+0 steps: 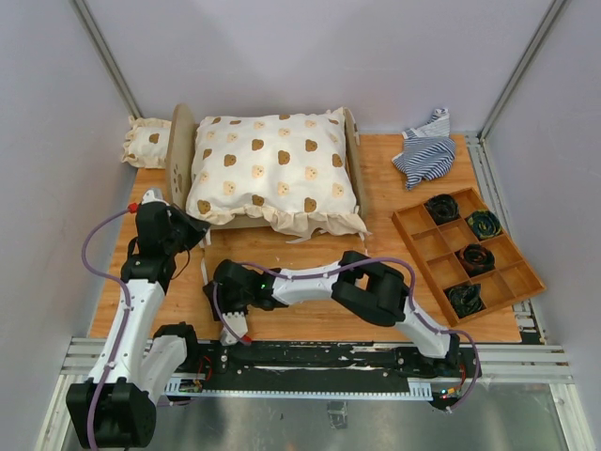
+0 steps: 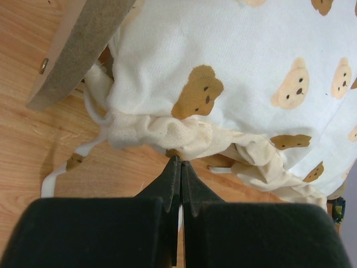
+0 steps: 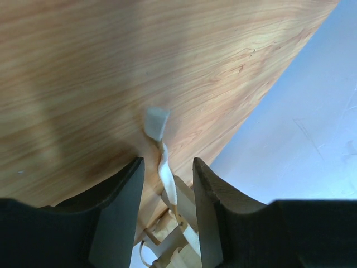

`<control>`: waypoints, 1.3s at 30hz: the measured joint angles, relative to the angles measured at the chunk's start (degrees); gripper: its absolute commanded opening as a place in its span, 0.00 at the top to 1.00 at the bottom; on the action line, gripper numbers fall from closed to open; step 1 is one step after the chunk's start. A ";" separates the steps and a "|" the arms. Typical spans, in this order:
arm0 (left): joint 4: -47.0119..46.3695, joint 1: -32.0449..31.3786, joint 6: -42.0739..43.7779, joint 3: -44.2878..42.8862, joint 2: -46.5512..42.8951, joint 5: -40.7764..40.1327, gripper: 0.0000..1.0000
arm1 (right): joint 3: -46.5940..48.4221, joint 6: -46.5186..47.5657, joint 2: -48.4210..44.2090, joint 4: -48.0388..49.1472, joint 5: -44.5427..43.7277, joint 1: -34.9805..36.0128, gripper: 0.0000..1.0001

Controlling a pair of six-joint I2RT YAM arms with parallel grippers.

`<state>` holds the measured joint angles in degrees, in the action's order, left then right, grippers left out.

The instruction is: Set up the pet bed

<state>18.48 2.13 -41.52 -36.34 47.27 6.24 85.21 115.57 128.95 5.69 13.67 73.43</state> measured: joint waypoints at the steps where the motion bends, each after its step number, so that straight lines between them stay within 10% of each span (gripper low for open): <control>1: 0.02 0.00 0.20 0.00 0.04 0.04 1.00 | 0.83 0.00 0.33 -0.72 -0.20 0.02 0.58; 5: -0.11 0.00 1.03 0.00 0.04 0.26 1.00 | 4.66 0.00 1.95 -4.35 -1.79 0.85 0.61; 11: -0.55 0.00 2.08 0.00 0.46 0.55 1.00 | 9.07 0.00 4.79 -7.43 -5.01 2.71 0.99; 29: 0.20 3.04 4.63 -1.70 2.03 -0.66 1.00 | 1.64 -10.29 0.72 -2.75 5.97 1.99 1.00; 39: 0.44 3.63 3.87 2.16 -0.13 -2.51 1.00 | -7.17 -47.89 -6.56 11.76 14.12 -6.86 1.00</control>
<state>18.92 5.76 -37.65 -34.17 47.13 3.73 78.04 67.68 122.39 17.45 27.79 66.57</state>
